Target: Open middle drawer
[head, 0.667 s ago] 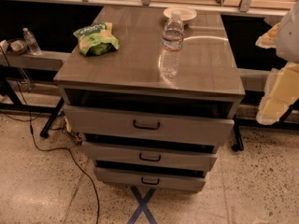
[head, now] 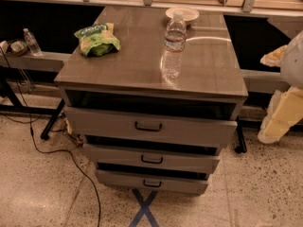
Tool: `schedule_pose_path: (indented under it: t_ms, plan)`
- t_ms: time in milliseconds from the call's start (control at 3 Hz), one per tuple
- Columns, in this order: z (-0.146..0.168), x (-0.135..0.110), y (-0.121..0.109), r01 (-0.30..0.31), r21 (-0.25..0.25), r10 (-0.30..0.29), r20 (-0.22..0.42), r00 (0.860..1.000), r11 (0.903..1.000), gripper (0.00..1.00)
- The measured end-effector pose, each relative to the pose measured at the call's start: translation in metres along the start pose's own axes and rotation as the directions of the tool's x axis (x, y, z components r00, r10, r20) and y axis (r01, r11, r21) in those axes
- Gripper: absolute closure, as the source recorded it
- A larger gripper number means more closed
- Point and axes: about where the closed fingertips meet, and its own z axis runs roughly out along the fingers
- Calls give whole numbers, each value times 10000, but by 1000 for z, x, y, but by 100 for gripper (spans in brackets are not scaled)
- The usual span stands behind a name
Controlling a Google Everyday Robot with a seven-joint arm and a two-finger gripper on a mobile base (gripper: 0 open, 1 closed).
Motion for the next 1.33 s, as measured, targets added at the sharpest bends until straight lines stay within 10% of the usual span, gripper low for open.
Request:
schedule_pose_path:
  t_ms: [1000, 1333]
  plan:
    - [202, 43, 90, 1487, -2008, -831, 3027, 9495, 9683, 0]
    - [204, 43, 91, 1449, -1982, -794, 3051, 9490, 9694, 0]
